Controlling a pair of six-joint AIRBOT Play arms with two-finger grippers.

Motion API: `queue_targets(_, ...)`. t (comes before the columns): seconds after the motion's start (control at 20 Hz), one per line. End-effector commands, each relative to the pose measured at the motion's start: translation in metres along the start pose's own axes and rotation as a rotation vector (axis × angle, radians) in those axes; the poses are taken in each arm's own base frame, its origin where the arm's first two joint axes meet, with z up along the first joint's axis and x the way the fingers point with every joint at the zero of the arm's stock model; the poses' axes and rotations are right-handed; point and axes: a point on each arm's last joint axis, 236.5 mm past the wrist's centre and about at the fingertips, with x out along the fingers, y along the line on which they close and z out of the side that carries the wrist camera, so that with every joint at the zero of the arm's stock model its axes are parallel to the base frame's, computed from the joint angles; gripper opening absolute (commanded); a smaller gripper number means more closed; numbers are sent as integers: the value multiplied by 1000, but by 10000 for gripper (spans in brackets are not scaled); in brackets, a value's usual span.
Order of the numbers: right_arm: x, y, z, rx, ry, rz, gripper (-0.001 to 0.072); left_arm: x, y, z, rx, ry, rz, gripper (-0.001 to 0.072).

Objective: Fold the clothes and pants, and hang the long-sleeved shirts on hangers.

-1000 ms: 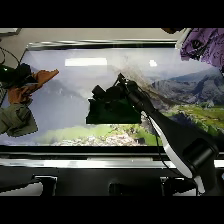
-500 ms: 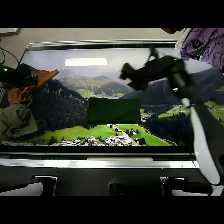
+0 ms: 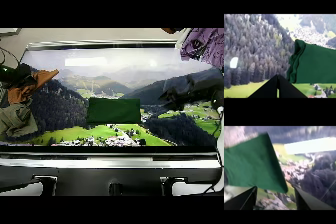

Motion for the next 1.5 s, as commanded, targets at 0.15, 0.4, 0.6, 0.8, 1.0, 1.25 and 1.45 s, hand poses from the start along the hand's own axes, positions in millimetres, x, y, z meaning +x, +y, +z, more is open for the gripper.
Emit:
queue_targets(0.15, 89, -13, -13, -4, 89, 111, 509, 0, -1, 4, 0, -15, -3, 16)
queue_targets(0.4, 130, 5, -28, -55, 124, 102, 473, 0, -1, 5, 0, -22, -4, 16)
queue_targets(0.6, 143, 16, -38, -66, 137, 92, 339, 7, -11, 4, 15, -24, -15, 16)
queue_targets(0.8, 130, 28, -20, -84, 80, 101, 31, 21, -15, -5, 21, 5, -19, 16)
queue_targets(1.0, 82, 56, 43, -72, -78, 88, 31, 24, -13, -8, 17, 17, -17, 16)
queue_targets(1.25, -11, 77, 122, -15, -324, 106, 30, 24, -13, -8, 17, 17, -16, 16)
queue_targets(1.45, -104, 65, 175, 43, -550, 95, 30, 24, -13, -8, 17, 17, -16, 16)
